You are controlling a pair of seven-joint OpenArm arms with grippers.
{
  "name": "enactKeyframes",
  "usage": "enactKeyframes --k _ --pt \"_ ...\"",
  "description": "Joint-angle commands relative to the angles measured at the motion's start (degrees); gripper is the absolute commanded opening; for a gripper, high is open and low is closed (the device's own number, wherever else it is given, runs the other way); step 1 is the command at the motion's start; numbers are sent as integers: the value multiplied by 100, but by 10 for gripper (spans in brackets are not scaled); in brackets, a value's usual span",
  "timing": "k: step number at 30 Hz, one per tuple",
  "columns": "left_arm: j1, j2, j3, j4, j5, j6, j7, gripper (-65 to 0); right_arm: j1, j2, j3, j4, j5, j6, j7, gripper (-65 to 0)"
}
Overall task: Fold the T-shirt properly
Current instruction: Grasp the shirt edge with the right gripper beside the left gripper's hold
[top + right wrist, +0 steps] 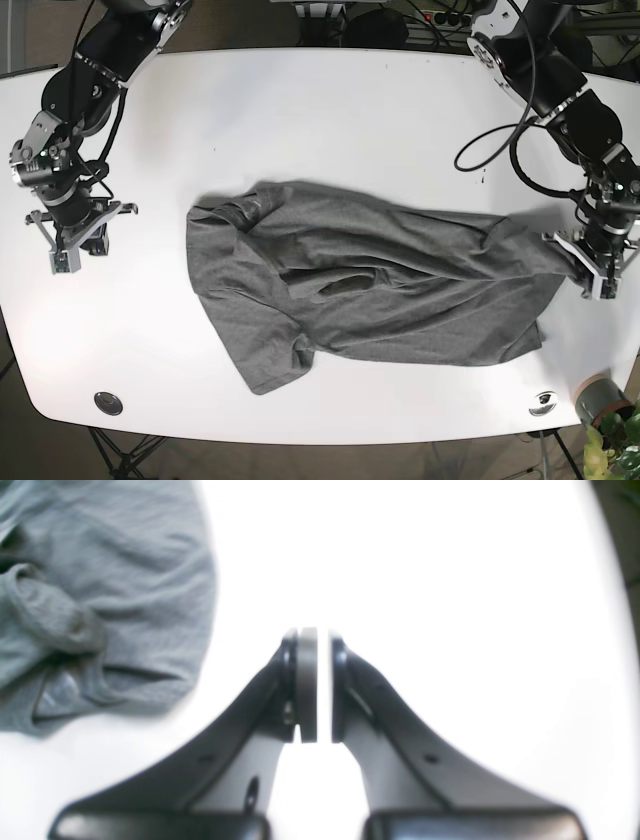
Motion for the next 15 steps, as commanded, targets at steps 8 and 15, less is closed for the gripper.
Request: enactKeyframes --k 8,15 --pt "609 -79 -55 133 -41 -6 -213 -650 -508 -487 70 300 -64 511 92 -610" --pt "715 -132 -64 133 -41 -6 -222 -650 -517 -619 -871 326 -64 511 92 -336"
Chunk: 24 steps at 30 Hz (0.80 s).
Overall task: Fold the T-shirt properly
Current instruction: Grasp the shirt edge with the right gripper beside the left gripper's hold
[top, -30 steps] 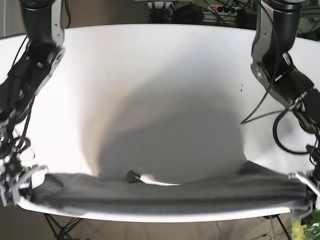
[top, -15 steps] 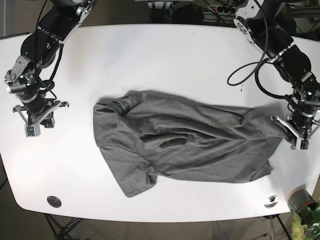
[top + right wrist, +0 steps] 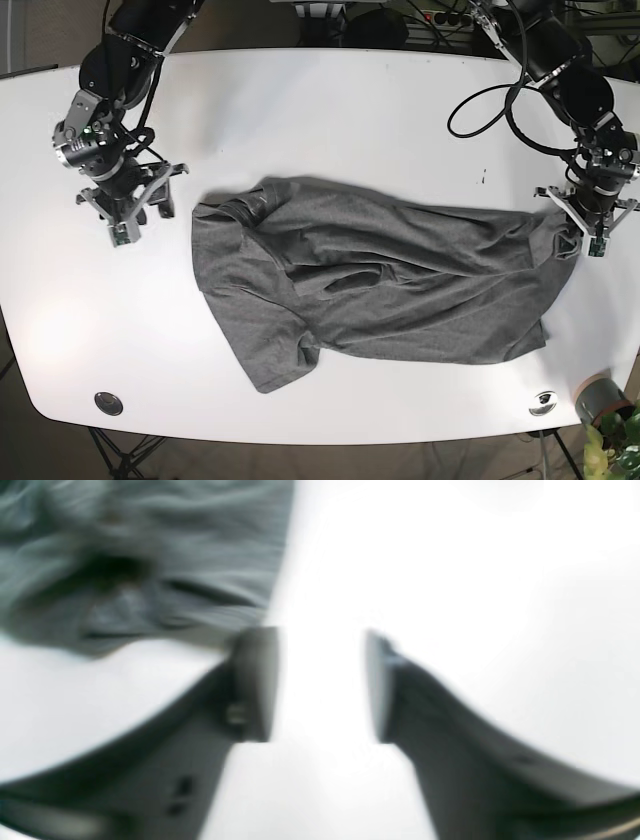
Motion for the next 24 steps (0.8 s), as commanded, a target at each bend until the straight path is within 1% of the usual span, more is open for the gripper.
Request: enactKeyframes --k 1,2,3,6,12,16,21,24 --pt "-109 -106 -5 122 -65 34 -147 -650 154 17 -271 114 119 6 116 -298" --pt "-109 -106 -5 130 -65 34 -147 -650 251 17 -438 106 119 6 116 -273" --pt "-109 -106 -5 139 -65 34 -147 -650 286 9 -543 79 119 6 116 -262" --pt "-118 -106 -5 148 -56 34 -147 -650 515 26 -1000 -290 119 6 116 -244" --pt "-118 -106 12 148 -56 34 -147 -650 1060 26 -1484 -1116 111 6 124 -244" --pt "-136 -106 21 130 -56 34 -147 -650 1271 35 -1730 -1424 119 6 124 -247" --pt "-136 -106 4 122 -56 34 -147 -650 1289 9 -2108 -1521 119 6 142 -247" --pt "-136 -106 4 113 -56 34 -147 -650 1280 0 -2301 -1705 84 6 467 -247"
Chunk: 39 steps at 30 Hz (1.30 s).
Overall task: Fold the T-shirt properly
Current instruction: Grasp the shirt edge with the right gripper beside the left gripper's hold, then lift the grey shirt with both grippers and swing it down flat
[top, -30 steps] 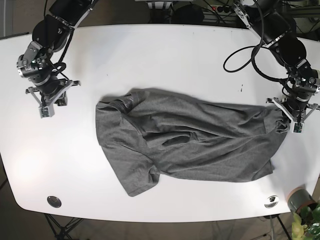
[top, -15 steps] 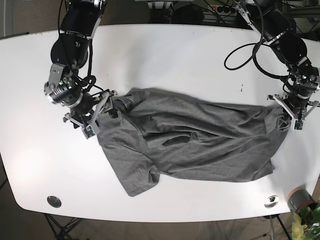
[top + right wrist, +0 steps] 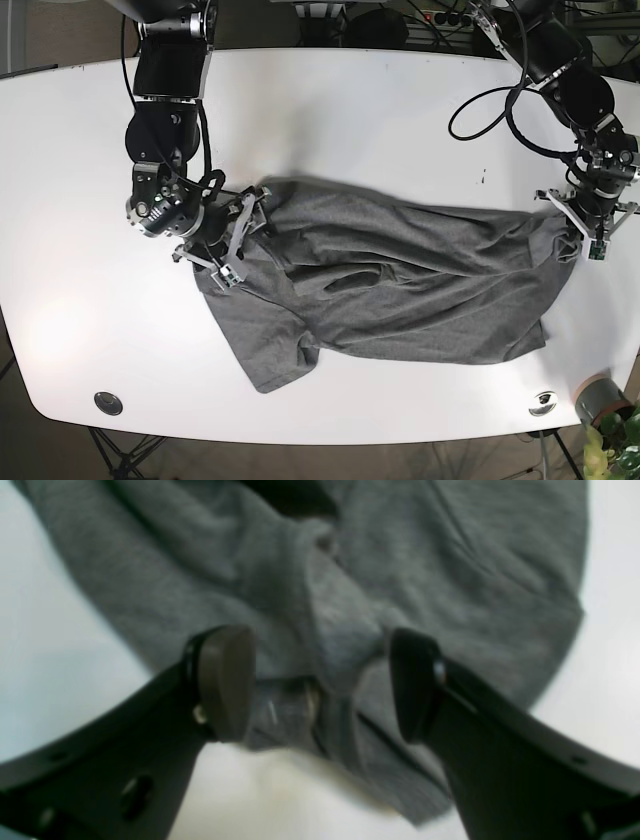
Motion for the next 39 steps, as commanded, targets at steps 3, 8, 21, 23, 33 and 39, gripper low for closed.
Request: enactKeyframes --k 3,8,21,23,33,39 --pt "-81 -93 -12 102 -56 34 -130 -650 130 63 -257 -209 25 8 664 -249" --pt "-72 -181 15 93 -56 34 -130 -650 280 195 -283 -772 16 8 1033 -250" --pt "-99 -216 15 84 -56 34 -130 -650 165 389 -266 -869 43 8 1367 -631" --pt "-107 -216 23 111 -56 34 -130 -650 -2 389 -178 -456 34 8 1226 -614" --pt "-441 -216 454 524 -30 34 -112 -650 -292 397 798 1144 34 8 207 -614" --pt "-811 -181 1210 876 -3 34 -112 -650 69 837 1071 1285 25 8 -4 -614"
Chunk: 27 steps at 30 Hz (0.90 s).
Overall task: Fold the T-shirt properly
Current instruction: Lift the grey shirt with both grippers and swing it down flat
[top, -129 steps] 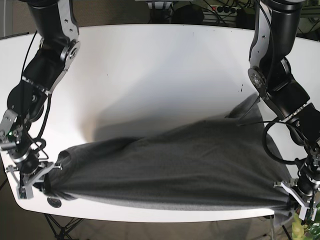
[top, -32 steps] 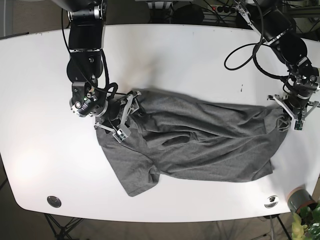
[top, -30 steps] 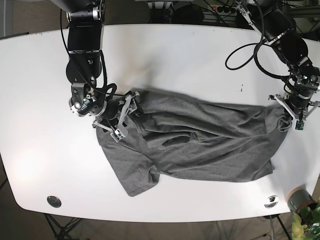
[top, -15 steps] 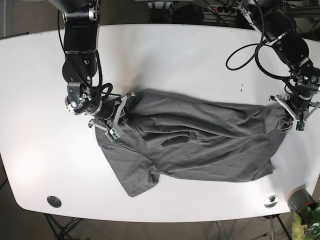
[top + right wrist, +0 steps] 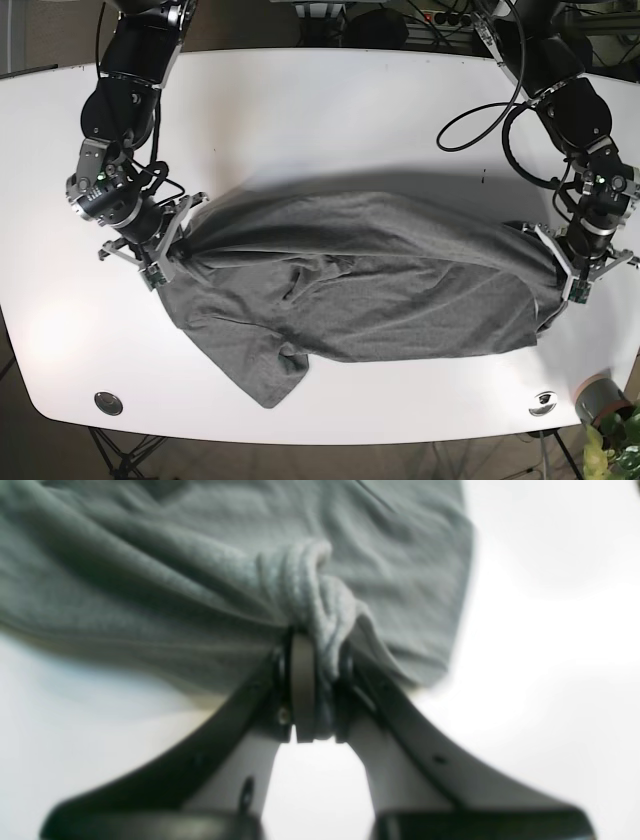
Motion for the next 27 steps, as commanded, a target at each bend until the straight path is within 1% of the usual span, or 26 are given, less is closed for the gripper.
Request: enactKeyframes --k 1,3,7,11,14,16,18,21,24,27 --pt "-306 -67 151 167 -67 38 -149 -650 404 199 6 -3 93 -14 153 -614" --pt "-473 -67 256 132 -67 38 -149 -650 615 331 6 -143 93 -14 153 -614" --pt "-930 30 538 -79 -75 38 -132 -650 1318 665 -3 -838 93 -14 153 -614" --pt "-1414 91 590 -404 -67 38 -132 -650 2091 955 -11 -1559 93 -14 162 -614" --pt "-1950 100 599 -844 -67 38 -132 -650 2760 1105 -38 -2262 93 -14 171 -614" --pt "-2258 100 599 -1072 -67 38 -132 -650 3120 1158 -214 -2622 93 -14 179 -614" --pt "-2645 82 599 -1309 -67 38 -141 -650 3533 1325 -530 -2860 93 -14 188 -614" --pt "-3137 65 599 -1520 -67 38 -141 -650 3938 1412 -741 -2957 93 -14 197 -614" --pt "-3682 47 757 -1846 -67 78 -149 -650 4404 1412 -899 -3027 84 -14 171 -614" --pt "-4148 -111 880 -2092 -84 95 -158 -650 4826 1421 -1110 -3027 84 -14 153 -614"
